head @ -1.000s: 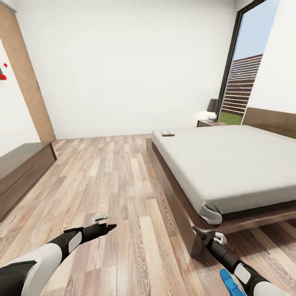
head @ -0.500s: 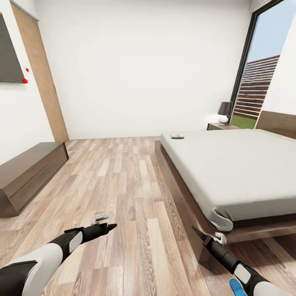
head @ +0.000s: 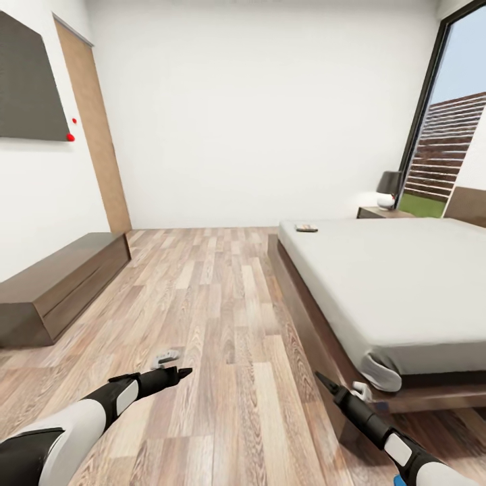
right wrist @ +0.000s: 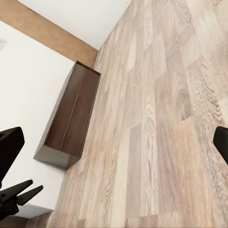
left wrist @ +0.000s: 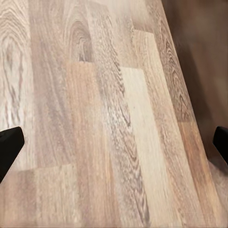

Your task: In the bedroom, move the book from the bed onto either nightstand, and place the two sandals side by side next to the bed.

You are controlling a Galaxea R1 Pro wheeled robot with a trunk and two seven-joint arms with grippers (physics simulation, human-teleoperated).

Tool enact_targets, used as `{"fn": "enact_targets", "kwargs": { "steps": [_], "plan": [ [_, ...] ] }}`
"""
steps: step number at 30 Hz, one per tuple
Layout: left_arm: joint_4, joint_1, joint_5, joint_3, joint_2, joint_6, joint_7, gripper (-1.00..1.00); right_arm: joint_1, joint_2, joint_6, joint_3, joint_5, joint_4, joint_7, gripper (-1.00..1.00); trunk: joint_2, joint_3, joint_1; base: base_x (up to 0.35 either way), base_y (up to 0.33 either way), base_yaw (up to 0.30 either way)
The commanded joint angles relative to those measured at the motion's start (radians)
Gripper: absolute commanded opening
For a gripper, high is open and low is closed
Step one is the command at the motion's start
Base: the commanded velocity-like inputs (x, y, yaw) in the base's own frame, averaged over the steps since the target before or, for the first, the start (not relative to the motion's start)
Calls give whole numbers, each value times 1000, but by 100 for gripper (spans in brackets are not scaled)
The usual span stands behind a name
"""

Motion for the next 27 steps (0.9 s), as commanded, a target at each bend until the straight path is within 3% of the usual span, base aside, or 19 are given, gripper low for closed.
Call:
{"fn": "enact_targets", "kwargs": {
  "steps": [1, 27],
  "plan": [
    [-1, 0, 5, 8, -1, 10, -2, 100, 0, 0, 6, -2, -2, 0, 4, 100, 0, 0, 0, 0, 0, 120],
    [-1, 0, 2, 6, -3, 10, 4, 100, 0, 0, 2, 0, -1, -1, 6, 100, 0, 2, 0, 0, 0, 19]
  ]
}}
